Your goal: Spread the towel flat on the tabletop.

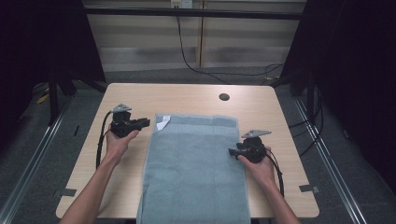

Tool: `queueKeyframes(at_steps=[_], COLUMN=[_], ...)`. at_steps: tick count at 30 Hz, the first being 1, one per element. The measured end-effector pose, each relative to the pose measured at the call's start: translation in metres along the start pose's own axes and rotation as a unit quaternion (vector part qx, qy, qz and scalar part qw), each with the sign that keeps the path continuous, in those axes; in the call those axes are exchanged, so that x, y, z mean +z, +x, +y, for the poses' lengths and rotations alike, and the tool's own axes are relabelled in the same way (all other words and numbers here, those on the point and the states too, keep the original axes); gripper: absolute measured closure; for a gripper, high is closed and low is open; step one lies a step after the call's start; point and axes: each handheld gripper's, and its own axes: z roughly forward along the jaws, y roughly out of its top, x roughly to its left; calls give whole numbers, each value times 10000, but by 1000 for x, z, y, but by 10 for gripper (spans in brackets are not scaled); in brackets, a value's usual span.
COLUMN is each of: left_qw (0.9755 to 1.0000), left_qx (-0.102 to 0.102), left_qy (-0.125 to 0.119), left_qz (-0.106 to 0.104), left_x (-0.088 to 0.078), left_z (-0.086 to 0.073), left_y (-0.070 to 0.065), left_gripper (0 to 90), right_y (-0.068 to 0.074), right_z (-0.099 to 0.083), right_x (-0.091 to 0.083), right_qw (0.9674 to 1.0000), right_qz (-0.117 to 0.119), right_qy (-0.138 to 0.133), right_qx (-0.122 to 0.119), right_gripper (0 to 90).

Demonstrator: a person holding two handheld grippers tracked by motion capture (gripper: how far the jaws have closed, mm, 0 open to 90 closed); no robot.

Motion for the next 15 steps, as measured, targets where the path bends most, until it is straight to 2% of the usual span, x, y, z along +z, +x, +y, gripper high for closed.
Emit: queueKeyframes(at_steps=[3,6,8,10,11,12,13,14,15], left_qw=[9996,9982,9973,9966,9957,9935,9924,9947,9956], left_qx=[164,411,451,594,650,767,951,786,693], left_qy=[89,378,525,572,654,831,746,643,622], left_qz=[-233,-219,-261,16,74,157,215,171,109], left_x=[6,22,32,40,44,48,49,49,48], left_z=[-6,-15,-21,-26,-28,-30,-33,-34,-35], left_y=[-12,-25,-29,-31,-31,-31,-30,-29,-27], left_gripper=[702,653,641,644,646,649,656,661,660], right_y=[-2,-9,-14,-19,-21,-22,-24,-24,-24], right_z=[2,5,8,7,7,7,7,7,6], right_x=[1,3,5,8,8,8,9,8,8], right_qw=[10000,9998,9989,9987,9987,9987,9988,9989,9989], right_qz=[-36,-195,-451,-455,-425,-397,-367,-344,-323], right_qy=[12,67,82,-81,-145,-157,-174,-175,-205], right_qx=[2,45,101,237,239,290,261,273,278], right_gripper=[526,528,537,537,537,536,536,532,520])
